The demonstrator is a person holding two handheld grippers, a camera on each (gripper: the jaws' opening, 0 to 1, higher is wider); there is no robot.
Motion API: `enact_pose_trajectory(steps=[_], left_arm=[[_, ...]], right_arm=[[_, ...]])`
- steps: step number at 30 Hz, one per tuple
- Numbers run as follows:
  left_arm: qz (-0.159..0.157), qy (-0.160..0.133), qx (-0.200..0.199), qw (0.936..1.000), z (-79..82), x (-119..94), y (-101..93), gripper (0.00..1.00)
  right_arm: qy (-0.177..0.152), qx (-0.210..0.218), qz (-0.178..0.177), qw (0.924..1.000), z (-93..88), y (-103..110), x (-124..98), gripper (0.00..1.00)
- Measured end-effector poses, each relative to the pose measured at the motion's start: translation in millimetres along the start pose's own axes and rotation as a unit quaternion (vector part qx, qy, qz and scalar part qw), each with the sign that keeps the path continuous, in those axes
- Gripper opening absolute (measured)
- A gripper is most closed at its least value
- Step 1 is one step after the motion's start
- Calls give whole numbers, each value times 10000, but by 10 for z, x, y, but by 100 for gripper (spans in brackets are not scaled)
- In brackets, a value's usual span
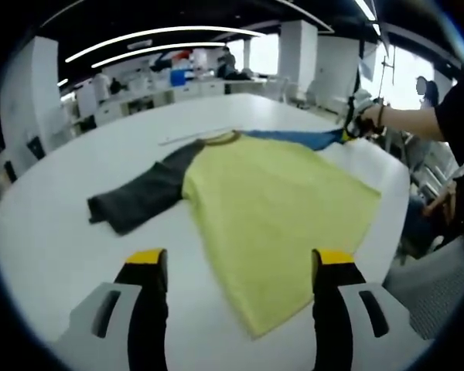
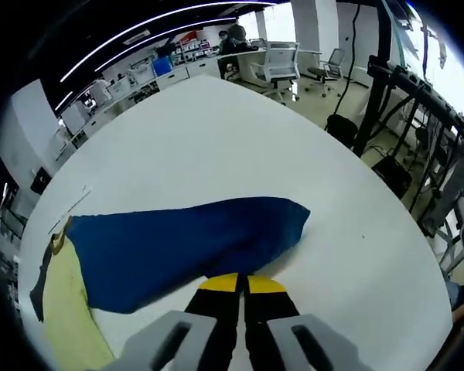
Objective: Fold the garment on the visible template until the final outline fits inside the template.
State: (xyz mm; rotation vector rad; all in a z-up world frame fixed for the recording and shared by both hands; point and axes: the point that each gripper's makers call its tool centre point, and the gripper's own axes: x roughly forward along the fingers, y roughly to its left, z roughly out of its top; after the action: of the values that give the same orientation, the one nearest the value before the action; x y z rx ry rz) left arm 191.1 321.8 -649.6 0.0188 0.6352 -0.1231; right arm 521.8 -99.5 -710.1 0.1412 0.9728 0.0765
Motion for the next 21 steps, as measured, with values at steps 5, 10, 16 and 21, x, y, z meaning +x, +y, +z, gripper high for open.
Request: enact_pose_trajectory(steps=[5,10,16,21], left_arm=[[17,10,18,10000,-1,-12,-4,72],[19,38,53,10000,-15,-4,-7,72],[-24,9,60,10000,13,16,-28,72],[-34,15,76,10000,18,14,-29,72]], right_arm=[[0,-198,-26,9998,28,-93,-78,0],[-12,-299,-81,9995,38,-204,-151,0],[35,-435,-138,9990,10,-271,-228,0],[189,-632,-52,9978,-9,-255,-228,0]])
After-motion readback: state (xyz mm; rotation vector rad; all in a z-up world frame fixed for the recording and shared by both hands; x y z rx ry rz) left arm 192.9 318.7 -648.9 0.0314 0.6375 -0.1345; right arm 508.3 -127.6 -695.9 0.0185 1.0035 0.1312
